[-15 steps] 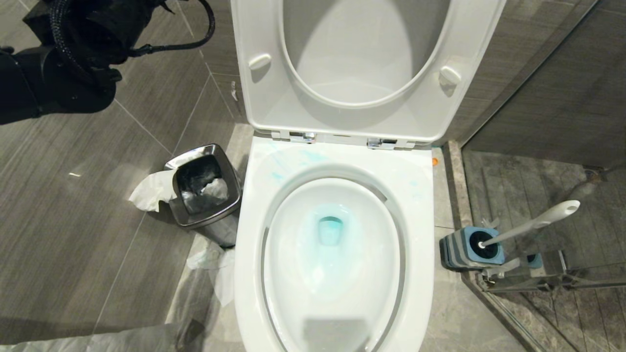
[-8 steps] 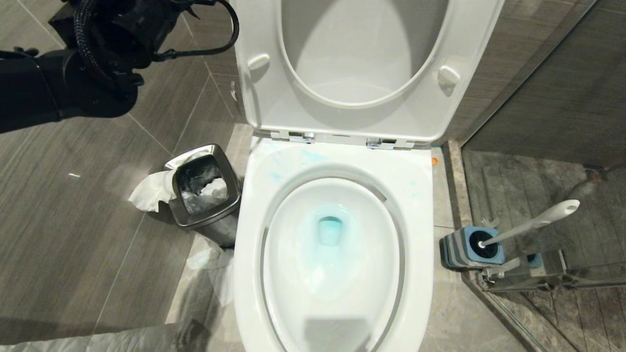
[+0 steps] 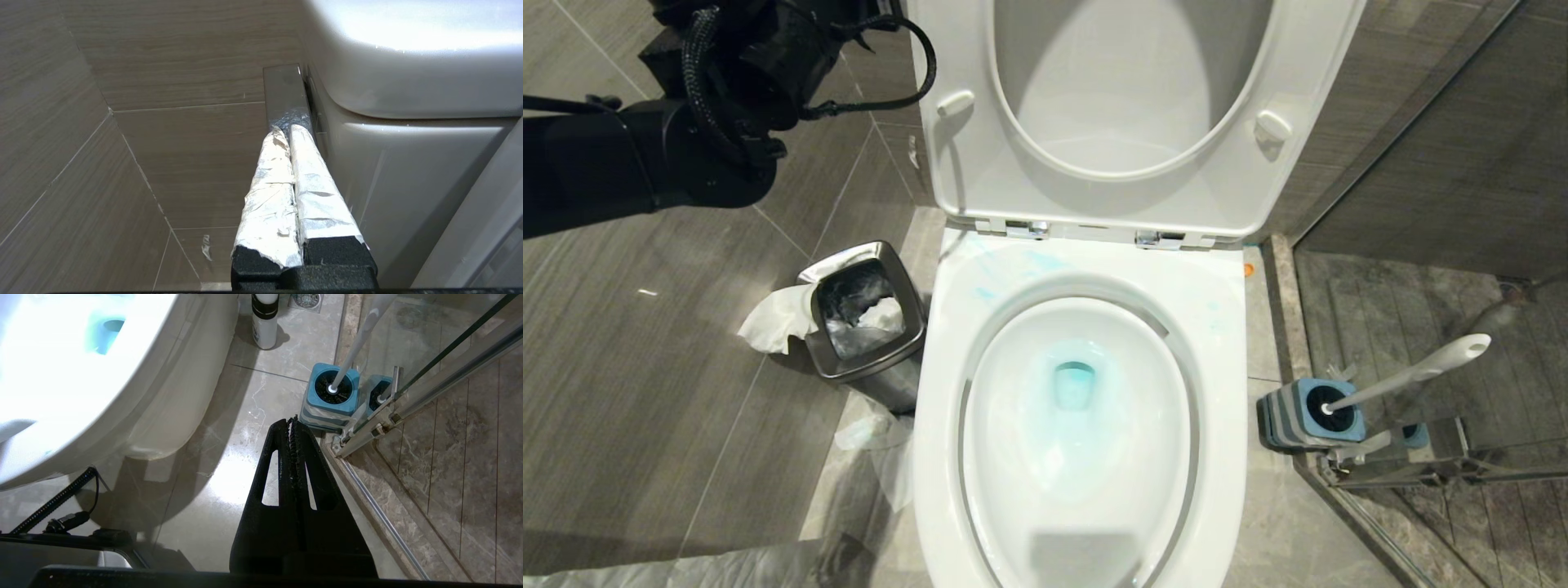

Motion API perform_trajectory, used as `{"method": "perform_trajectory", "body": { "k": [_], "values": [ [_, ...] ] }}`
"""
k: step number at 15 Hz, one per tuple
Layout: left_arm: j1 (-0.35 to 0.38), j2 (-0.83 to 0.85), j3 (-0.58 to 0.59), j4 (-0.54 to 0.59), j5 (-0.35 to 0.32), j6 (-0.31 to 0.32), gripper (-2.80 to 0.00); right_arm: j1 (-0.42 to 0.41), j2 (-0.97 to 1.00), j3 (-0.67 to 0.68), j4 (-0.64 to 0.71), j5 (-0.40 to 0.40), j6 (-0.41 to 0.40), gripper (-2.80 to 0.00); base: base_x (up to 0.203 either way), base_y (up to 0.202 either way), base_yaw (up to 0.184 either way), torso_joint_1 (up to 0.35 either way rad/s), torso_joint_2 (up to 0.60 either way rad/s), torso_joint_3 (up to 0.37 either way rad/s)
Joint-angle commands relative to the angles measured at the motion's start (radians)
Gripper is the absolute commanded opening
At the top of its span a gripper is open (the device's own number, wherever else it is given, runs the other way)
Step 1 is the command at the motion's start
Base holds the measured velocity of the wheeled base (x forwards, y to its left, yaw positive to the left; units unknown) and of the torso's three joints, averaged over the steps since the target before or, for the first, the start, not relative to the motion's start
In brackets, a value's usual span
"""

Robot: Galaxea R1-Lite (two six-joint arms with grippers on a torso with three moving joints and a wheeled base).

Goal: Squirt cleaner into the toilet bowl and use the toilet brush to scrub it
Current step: Flush the toilet

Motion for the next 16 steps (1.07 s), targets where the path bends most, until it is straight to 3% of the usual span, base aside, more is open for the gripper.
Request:
{"method": "perform_trajectory", "body": {
  "k": [1, 9, 16],
  "values": [
    [0.0, 0.023, 0.001, 0.008, 0.0, -0.001, -2.8, 0.0, 0.001, 0.0, 0.0, 0.0, 0.0, -2.8, 0.0, 0.0, 0.0, 0.0, 0.0, 0.0],
    [-0.023, 0.152, 0.002, 0.06, -0.003, -0.001, -2.8, 0.0, 0.001, 0.0, 0.0, 0.0, 0.0, -2.8, 0.0, 0.0, 0.0, 0.0, 0.0, 0.0],
    [-0.025, 0.147, 0.001, 0.059, 0.0, 0.002, -2.8, 0.0, 0.001, 0.0, 0.0, 0.0, 0.0, -2.8, 0.0, 0.0, 0.0, 0.0, 0.0, 0.0]
  ]
}}
